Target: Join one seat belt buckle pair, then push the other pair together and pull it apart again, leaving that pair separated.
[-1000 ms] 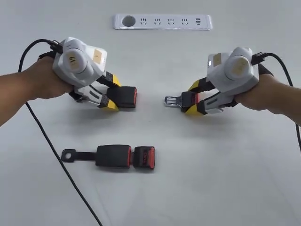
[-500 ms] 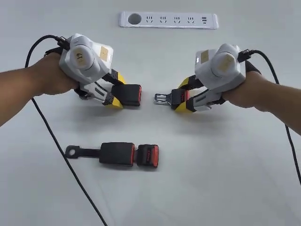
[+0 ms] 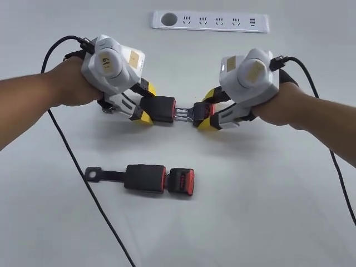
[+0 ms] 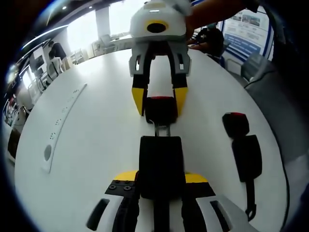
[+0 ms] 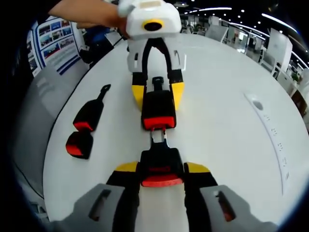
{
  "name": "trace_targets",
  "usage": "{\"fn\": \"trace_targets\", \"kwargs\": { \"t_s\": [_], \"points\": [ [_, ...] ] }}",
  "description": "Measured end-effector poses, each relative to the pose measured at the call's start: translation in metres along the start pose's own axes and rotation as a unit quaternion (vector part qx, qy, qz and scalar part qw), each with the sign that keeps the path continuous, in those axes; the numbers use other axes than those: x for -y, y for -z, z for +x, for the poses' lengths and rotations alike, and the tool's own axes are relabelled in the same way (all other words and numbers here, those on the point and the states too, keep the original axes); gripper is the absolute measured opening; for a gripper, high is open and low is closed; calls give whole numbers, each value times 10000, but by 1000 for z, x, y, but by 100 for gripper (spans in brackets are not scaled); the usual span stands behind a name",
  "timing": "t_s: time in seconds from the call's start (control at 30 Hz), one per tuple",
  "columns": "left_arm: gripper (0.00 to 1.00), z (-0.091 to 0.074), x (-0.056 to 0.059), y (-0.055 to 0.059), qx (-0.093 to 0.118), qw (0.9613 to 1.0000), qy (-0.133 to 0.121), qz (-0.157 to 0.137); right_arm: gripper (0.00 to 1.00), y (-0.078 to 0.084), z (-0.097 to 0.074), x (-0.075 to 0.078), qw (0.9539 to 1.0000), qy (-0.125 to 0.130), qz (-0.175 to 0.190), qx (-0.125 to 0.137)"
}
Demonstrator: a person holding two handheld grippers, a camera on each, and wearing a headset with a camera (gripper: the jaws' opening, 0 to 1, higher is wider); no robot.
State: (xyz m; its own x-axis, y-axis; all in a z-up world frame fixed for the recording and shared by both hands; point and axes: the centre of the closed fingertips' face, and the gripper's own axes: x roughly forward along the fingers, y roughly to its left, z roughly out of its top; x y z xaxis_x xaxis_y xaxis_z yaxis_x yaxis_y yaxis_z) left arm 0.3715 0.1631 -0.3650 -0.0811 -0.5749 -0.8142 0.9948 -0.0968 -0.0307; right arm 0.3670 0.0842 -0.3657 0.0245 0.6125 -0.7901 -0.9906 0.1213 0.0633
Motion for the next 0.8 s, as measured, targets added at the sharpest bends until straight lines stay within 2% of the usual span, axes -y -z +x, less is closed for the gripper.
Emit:
{"fn": "trace_targets", "kwargs": {
  "t_s": [0.23,0.33,0.57,0.67,0.8],
  "points": [
    [34,0,0,-1,0,10000,0,-9,35,-9,6,5,9999,1,41,107],
    [34,-1,0,-1,24,10000,6,4,35,-9,6,6,10000,8,18,48],
    [33,-1,1,-2,-35,10000,5,-44,34,-11,12,4,10000,40,55,60],
    [33,0,1,-2,-33,10000,-4,-68,34,-17,15,3,9997,59,138,181],
    [33,0,1,-1,-77,9999,-16,-112,34,-22,20,4,9997,97,155,170]
  ]
}}
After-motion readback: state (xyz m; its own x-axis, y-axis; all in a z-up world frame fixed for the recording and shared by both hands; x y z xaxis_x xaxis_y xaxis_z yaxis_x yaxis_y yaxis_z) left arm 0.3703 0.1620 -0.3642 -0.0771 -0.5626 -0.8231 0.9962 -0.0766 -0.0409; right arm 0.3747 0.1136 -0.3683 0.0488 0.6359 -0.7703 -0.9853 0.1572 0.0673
